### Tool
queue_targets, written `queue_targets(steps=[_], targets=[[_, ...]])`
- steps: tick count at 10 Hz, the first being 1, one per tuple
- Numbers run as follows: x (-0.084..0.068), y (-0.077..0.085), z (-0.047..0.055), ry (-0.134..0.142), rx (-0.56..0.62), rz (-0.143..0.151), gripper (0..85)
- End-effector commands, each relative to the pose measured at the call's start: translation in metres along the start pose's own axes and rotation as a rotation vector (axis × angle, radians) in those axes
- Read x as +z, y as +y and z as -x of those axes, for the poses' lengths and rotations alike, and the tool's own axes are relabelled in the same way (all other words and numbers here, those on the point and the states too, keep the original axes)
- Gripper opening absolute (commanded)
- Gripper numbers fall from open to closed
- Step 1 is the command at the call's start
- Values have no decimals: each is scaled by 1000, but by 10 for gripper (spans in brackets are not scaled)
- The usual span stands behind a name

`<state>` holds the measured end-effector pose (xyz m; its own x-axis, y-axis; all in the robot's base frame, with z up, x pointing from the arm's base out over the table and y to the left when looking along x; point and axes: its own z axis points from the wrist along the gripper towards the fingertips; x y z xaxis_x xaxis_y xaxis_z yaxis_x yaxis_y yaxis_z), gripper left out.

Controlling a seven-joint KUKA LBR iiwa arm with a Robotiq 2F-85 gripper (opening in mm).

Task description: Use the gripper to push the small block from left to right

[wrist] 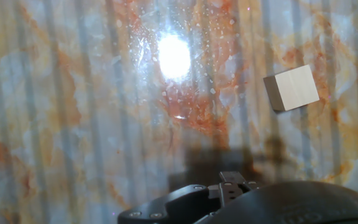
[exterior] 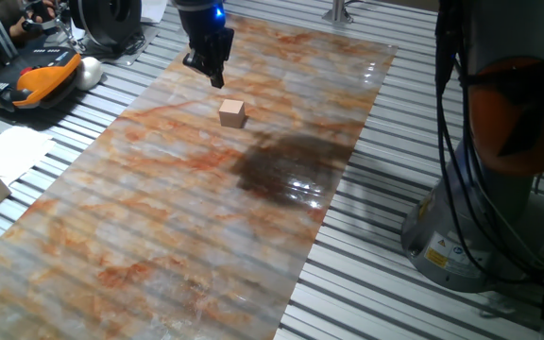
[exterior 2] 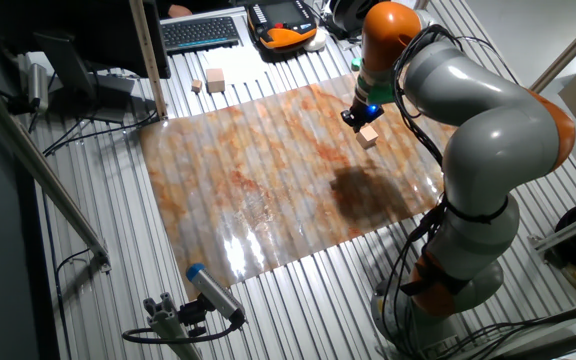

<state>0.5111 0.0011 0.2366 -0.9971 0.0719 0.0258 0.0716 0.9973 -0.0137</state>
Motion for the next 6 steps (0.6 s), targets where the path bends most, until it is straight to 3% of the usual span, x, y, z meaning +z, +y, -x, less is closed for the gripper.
queue_targets(steps=[1, 4, 6], targets=[[0, 0, 0, -1, 1, 0, 0], [0, 0, 0, -1, 3, 0, 0], [0, 0, -2, -15, 4, -1, 0]])
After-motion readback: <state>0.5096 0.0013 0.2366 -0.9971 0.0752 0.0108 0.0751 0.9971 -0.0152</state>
